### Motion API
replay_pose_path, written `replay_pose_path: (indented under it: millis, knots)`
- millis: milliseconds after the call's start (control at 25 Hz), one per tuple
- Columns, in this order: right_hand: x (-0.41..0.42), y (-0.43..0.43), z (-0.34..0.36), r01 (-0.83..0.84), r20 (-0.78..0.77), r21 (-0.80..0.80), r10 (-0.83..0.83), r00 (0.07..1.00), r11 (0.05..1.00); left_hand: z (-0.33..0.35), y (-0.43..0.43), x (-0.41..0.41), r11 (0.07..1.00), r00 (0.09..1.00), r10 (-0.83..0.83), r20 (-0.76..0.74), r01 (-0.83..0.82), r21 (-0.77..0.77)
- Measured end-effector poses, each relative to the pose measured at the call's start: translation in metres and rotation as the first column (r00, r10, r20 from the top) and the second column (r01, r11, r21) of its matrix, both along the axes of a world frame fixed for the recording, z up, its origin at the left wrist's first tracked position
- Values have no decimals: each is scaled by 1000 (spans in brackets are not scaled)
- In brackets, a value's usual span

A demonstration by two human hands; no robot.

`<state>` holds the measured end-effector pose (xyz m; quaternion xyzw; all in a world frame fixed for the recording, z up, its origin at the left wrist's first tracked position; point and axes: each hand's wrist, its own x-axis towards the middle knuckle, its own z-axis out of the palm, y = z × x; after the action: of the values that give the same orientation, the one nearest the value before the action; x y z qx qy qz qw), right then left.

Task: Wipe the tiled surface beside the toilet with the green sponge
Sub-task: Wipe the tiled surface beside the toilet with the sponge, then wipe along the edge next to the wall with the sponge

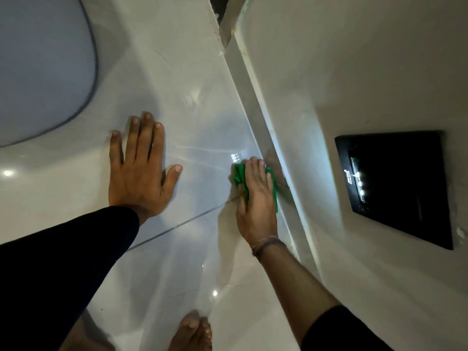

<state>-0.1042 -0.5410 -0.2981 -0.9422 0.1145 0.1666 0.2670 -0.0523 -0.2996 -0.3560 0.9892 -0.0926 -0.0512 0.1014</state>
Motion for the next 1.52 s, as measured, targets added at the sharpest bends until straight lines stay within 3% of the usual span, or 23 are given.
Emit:
replay_pose_path:
  millis: [280,520,680,800,920,1040,1160,1320,1440,1520]
  knots:
    - [112,35,-21,-53,102,4,52,993,999,0,1,1,1000,1000,-9,-9,9,-4]
    - [-30,-21,-6,-63,0,36,63,998,997,-1,3,0,1000,1000,-3,-26,2,-28]
    - [-125,-38,0,169,-33,-35,-170,985,985,0,4,1,1000,999,-18,-41,17,-25]
    - [-135,-31,3,249,-12,-55,-250,968,967,8,2,-2,1000,998,-16,-53,15,-17]
    - [-122,-34,13,278,-104,16,-275,956,960,16,6,6,999,987,-42,-154,38,-26]
    - [-106,-28,47,292,-172,13,-286,943,956,58,30,-1,990,960,-143,-240,137,-40]
    - [-91,14,110,263,-175,17,-256,951,965,131,60,-39,991,962,-133,-239,123,-55]
    - [-77,96,206,152,-148,67,-141,979,986,244,90,-95,997,935,35,-352,-59,-58]
    - [-48,166,274,31,-100,151,-16,995,988,315,118,-101,976,857,175,-485,-214,-26]
    - [-22,215,315,-67,-41,232,79,996,970,355,145,-93,969,888,210,-410,-246,-36]
